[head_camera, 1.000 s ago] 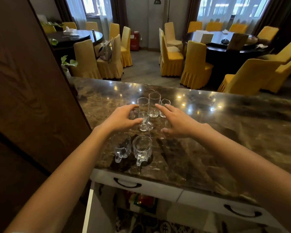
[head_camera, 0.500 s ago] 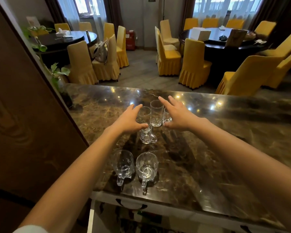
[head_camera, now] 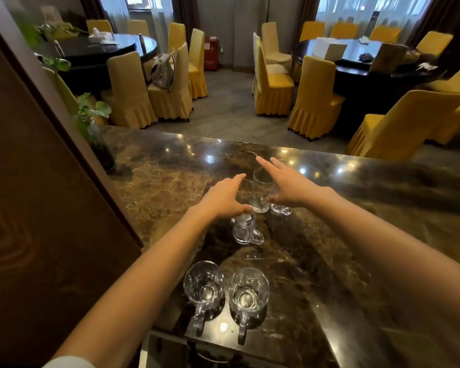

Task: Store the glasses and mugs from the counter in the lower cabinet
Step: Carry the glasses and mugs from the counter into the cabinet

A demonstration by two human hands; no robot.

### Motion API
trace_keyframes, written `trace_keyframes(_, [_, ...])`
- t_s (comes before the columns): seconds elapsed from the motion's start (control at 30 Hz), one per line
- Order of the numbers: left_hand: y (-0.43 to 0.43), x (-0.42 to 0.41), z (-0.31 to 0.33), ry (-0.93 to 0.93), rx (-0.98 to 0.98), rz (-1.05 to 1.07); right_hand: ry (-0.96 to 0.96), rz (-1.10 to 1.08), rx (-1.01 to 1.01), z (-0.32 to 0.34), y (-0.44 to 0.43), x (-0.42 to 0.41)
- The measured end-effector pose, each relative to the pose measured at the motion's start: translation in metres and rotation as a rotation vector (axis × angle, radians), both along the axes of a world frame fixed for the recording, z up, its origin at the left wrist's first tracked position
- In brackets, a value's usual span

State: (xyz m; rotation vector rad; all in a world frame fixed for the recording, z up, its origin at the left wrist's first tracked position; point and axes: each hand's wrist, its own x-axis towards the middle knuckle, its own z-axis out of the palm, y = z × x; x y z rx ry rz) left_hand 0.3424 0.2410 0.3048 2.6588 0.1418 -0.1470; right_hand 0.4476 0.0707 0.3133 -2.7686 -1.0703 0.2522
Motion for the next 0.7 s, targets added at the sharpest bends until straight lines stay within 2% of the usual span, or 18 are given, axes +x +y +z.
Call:
trace_keyframes(0.43, [0.010,0.012,-0.004,-0.001,-0.105,0.023,0.018,0.023,0.049,-0.006,0.012,0.015])
trace_keyframes(0.57, [0.009,0.007,-0.006,-0.062,-0.109,0.037,-0.003,0.049,0.049,-0.008,0.009,0.015])
trace_keyframes(0.7, [0.014,-0.001,-0.004,-0.178,-0.158,0.097,-0.115,0.080,0.128,-0.011,0.003,0.007])
